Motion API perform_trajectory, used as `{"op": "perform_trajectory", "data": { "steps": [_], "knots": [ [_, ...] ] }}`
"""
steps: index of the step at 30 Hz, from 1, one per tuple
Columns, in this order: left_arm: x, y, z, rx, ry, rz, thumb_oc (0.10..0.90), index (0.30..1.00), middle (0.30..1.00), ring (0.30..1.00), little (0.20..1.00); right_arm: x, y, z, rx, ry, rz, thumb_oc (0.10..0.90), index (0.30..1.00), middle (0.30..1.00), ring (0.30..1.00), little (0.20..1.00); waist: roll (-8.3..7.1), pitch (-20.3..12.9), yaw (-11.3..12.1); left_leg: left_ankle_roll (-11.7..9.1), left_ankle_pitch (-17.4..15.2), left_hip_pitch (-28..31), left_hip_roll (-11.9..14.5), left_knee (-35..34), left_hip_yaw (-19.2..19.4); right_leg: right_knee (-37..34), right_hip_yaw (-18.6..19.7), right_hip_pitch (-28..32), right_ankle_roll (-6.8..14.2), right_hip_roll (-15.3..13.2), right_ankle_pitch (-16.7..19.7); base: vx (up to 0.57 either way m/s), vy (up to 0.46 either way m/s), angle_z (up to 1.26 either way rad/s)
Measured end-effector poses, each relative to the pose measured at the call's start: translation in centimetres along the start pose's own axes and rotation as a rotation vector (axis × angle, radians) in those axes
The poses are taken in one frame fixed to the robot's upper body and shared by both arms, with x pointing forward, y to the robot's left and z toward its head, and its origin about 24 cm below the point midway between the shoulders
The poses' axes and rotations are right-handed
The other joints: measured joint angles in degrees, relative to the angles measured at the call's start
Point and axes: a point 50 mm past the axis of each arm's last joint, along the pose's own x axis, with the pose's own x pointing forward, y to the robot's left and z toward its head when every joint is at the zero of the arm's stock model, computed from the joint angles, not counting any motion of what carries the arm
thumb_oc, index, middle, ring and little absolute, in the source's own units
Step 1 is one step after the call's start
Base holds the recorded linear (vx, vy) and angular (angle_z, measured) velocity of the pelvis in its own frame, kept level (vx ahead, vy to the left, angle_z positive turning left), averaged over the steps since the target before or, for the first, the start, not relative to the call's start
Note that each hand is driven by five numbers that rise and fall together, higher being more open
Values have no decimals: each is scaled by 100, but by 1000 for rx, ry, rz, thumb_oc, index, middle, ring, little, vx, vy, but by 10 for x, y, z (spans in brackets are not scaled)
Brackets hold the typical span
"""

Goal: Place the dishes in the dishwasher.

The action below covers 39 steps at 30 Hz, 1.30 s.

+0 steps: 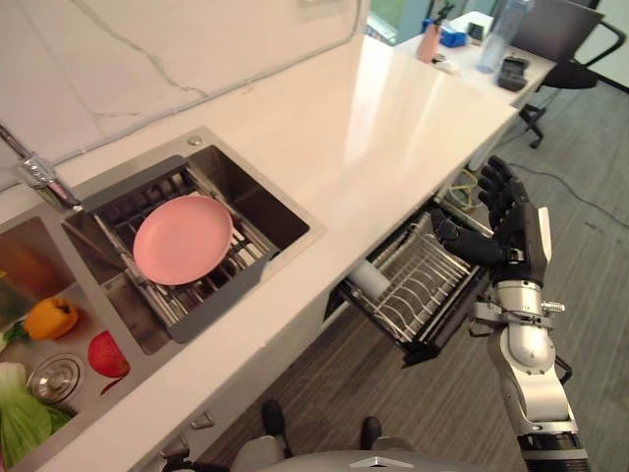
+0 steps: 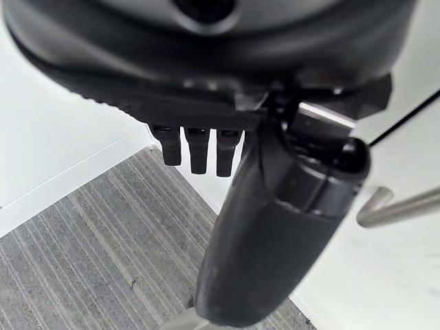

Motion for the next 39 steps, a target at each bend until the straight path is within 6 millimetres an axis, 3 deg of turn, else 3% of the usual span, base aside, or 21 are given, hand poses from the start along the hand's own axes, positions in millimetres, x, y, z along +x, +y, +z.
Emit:
{"op": "perform_trajectory", "data": {
  "steps": [1, 3, 11, 20, 21, 22, 24, 25, 29, 32, 35, 37, 39],
  "knots": [
    [0, 2, 0, 2, -1, 4, 800, 900, 900, 900, 900, 0, -1, -1, -3, 3, -2, 800, 900, 900, 900, 900, -55, -32, -9, -23, 38, -14, -26, 1, 2, -46, -16, -20, -103, -47, -167, 27, -101, 1],
    [0, 0, 4, 2, -15, -7, 800, 900, 900, 900, 900, -1, -2, -4, -8, 17, -11, 800, 900, 900, 900, 900, -45, -123, -24, -91, 63, -93, 34, 44, -5, -69, -81, -109, -117, 3, -246, 15, -104, -7],
    [0, -3, 3, 2, -8, -17, 800, 900, 900, 900, 900, -7, -4, -8, -17, 43, -9, 800, 900, 900, 900, 900, -187, -280, -54, -52, 93, -131, 38, 8, -45, 14, -53, -126, -67, -2, -88, 3, -81, 2],
    [-3, -10, -2, -3, 7, -35, 800, 900, 900, 900, 900, -7, -3, -9, -13, 46, 1, 800, 900, 900, 900, 900, 16, -235, 26, -26, 109, -70, 119, -4, -62, 112, 28, -90, -137, 72, 15, 26, -19, 0],
    [-3, -11, -3, -9, 10, -39, 800, 900, 900, 900, 900, -7, -4, -9, -14, 50, 3, 800, 900, 900, 900, 900, 62, -212, 31, -27, 109, -52, 99, -4, -60, 46, 105, -37, -118, 65, 2, 43, -3, 7],
    [-4, -12, -3, -9, 10, -43, 800, 900, 900, 900, 900, -7, -4, -9, -15, 53, 5, 800, 900, 900, 900, 900, -11, -244, 30, -26, 110, 1, 37, -3, -65, -112, 181, 113, -73, 31, -31, 27, -1, 16],
    [-5, -16, -3, -13, 10, -60, 800, 900, 900, 900, 900, -7, -5, -9, -15, 52, 4, 800, 900, 900, 900, 900, 73, -258, 47, -34, 105, 11, 4, -4, -118, -342, 187, 319, -110, 53, -119, 41, 9, 28],
    [-6, -21, -3, -16, 10, -73, 800, 900, 900, 900, 900, -6, -8, -9, -14, 51, -5, 800, 900, 900, 900, 900, 158, -268, 73, -59, 90, -46, 21, -6, -139, -351, 128, 316, -149, 84, -153, 51, 30, 40],
    [-9, -27, -11, -51, 39, -92, 800, 900, 900, 900, 900, -6, -17, -10, -3, 71, -54, 800, 900, 900, 900, 900, 254, -293, 189, -73, 136, -30, 37, 6, -185, -341, -163, 445, -110, 88, -182, 22, 47, 35],
    [-10, -24, -21, -62, 67, -83, 800, 900, 900, 900, 900, -6, -16, -10, -1, 70, -51, 800, 900, 900, 900, 900, 170, -274, 310, -70, 160, -16, -12, 3, -250, -337, -273, 535, -96, 57, -234, 9, 72, 16],
    [-8, -19, -17, -67, 57, -71, 800, 900, 900, 900, 900, -6, -14, -10, 2, 69, -43, 800, 900, 900, 900, 900, -6, -212, 384, -49, 201, -105, -116, 3, -481, -326, -497, 579, -88, 31, -247, -1, 95, 43],
    [-7, -19, -17, -80, 61, -70, 800, 900, 900, 900, 900, -6, -13, -11, 1, 73, -38, 800, 900, 900, 900, 900, -35, -195, 412, -32, 127, -71, -173, 0, -669, -283, -616, 720, -89, 10, -246, -1, 122, 48],
    [-7, -18, -15, -87, 56, -68, 800, 900, 900, 900, 900, -5, -13, -10, 2, 69, -38, 800, 900, 900, 900, 900, -85, -195, 584, 2, 81, -76, -212, -1, -716, -224, -643, 734, -89, -27, -246, -5, 145, 23]
  ]
}}
